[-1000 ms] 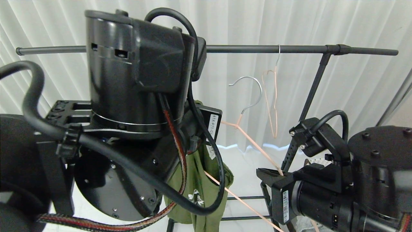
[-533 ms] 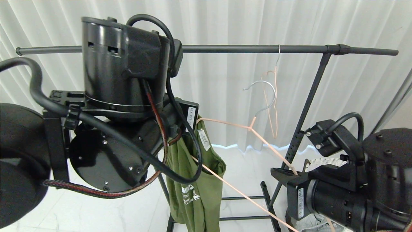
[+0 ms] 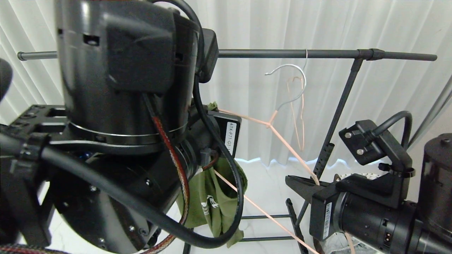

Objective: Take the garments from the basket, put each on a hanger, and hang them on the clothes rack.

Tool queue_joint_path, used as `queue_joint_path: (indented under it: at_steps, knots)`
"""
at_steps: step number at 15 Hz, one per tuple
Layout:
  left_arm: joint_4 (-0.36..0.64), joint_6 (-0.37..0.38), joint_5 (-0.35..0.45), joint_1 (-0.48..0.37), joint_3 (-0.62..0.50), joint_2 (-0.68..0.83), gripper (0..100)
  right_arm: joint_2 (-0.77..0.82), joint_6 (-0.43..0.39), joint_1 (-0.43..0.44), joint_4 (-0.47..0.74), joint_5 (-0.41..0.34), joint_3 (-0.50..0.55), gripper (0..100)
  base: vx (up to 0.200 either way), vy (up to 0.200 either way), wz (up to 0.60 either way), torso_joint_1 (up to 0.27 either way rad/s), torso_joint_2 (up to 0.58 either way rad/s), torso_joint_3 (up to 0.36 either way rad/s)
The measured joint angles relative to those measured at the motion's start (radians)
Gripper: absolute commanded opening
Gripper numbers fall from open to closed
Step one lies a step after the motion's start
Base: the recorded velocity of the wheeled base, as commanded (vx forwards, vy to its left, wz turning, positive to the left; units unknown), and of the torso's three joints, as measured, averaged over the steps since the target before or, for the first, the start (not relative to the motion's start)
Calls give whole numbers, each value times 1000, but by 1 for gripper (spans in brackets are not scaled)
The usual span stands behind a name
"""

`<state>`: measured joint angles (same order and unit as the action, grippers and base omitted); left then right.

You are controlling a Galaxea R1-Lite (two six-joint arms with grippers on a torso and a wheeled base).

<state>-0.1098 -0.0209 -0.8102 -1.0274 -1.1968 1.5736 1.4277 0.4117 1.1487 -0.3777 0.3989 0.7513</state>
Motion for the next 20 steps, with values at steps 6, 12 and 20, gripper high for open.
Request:
queue_joint_path:
  at_steps: [6, 12, 20]
  knots:
    - [0, -16, 18, -55, -30, 1, 0, 62, -11, 3, -69, -57, 2, 0, 0, 0, 0, 0, 0, 0]
    - [0, -42, 16, -88, -11, -2, 0, 115, -27, -12, -97, -64, 19, 0, 0, 0, 0, 0, 0, 0]
    - [-5, -45, 16, -56, 55, -11, 0, 57, -121, -112, -138, -36, 17, 0, 0, 0, 0, 0, 0, 0]
